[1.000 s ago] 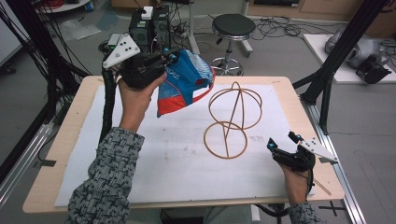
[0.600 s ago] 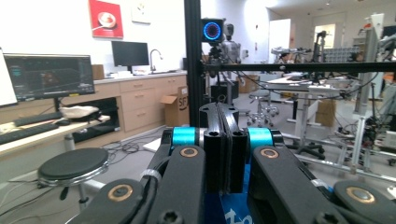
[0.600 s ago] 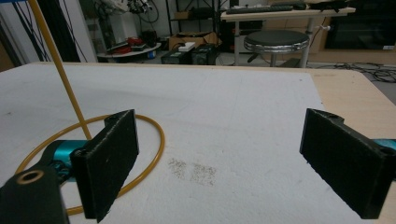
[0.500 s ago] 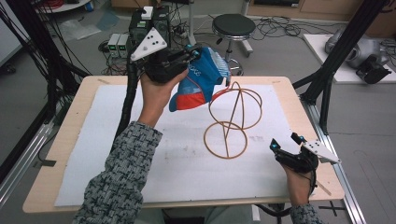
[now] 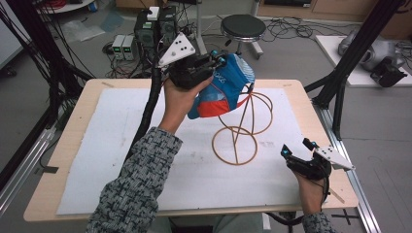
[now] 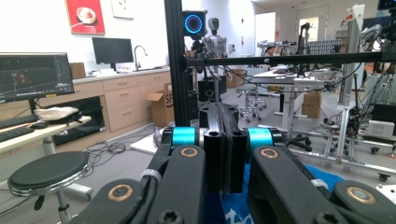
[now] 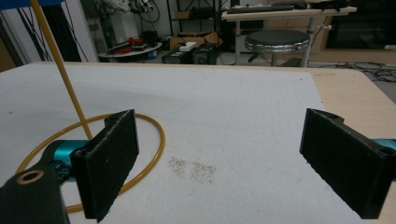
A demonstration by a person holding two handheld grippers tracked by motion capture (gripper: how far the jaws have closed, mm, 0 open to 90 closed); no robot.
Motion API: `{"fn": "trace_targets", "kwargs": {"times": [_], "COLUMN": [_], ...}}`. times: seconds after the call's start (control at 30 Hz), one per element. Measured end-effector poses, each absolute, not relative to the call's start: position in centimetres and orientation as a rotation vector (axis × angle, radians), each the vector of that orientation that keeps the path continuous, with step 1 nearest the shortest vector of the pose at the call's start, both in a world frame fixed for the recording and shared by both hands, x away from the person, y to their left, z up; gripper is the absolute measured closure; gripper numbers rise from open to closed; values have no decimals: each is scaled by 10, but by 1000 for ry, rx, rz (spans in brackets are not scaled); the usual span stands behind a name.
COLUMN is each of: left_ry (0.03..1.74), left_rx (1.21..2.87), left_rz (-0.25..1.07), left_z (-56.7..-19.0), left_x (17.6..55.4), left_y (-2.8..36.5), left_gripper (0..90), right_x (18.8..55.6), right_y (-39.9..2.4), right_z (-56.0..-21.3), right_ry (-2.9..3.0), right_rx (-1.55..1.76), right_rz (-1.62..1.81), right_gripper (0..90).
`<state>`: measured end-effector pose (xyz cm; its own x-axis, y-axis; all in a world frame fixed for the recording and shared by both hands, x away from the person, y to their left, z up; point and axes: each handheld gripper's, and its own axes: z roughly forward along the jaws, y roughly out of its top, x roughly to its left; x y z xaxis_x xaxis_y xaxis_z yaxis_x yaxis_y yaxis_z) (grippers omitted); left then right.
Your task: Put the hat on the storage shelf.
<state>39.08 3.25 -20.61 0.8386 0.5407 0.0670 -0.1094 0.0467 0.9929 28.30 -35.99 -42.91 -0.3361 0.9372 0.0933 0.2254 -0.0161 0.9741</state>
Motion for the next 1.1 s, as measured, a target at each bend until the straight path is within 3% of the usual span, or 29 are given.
{"fn": "trace_targets", "kwargs": {"times": [0.73,1.1], "left_ry": [408,369], "left_rx": [1393,1457], "left_rz": [573,523], "left_z": [-193,-200], "left_x": [402,405], "left_y": [33,3], "left_gripper": [887,887], "right_x": [281,275], "right_y": [-361,-370], "right_z": [-429,-430], "right_ry": [1617,1593], "right_rx": [1231,1257], "right_rz": [1398,1392], "right_gripper": [109,109]}}
